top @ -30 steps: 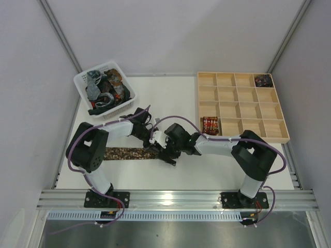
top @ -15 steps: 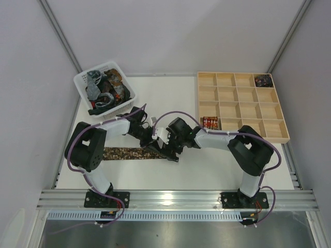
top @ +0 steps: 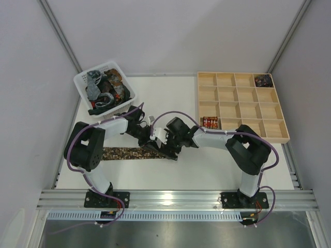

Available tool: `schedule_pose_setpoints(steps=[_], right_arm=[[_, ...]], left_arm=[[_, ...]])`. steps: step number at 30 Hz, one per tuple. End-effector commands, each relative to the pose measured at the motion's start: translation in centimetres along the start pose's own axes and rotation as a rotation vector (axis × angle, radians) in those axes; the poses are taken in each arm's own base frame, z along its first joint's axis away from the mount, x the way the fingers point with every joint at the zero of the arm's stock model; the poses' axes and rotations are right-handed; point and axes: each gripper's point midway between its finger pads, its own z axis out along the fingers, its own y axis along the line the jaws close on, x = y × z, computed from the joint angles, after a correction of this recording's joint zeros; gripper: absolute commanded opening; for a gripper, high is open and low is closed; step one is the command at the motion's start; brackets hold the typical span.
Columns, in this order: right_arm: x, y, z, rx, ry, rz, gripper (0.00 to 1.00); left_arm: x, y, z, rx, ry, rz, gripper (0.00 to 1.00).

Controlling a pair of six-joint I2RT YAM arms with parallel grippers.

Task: Roll the ties
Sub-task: Roll the tie

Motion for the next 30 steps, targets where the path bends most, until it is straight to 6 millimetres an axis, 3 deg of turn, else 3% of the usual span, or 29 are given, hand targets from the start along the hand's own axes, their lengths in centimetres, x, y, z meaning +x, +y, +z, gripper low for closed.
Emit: schedule_pose_setpoints(steps=[1,10,23,27,30], right_arm=[[1.2,1.0,-0.1,-0.007,0.046,-0.034,0.81],[2.5,1.7,0.0,0.009,0.084,-0.044,0.68],[2.4,1.2,-0.2,0.036,0.097,-0.044,0.49],[1.9,1.5,-0.5,0.03,0.084,-0.042,0.54],[1.2,1.8,-0.9,0.038,0.065,-0.041,0.7]], left_arm=[[-1.1,-1.4,-1.2,0.046,-0.038,0.061,0.09],[-1.2,-1.4,-1.6,0.045,-0.052,0.061,0.09],[-0.8,-1.5,-1.8,0.045,-0.056,0.057,0.09],[-0.9,-1.6,-1.9,0.048,-0.06,0.061,0.09],[-0.8,-1.6,-1.9,0.05,-0.059,0.057,0.09]])
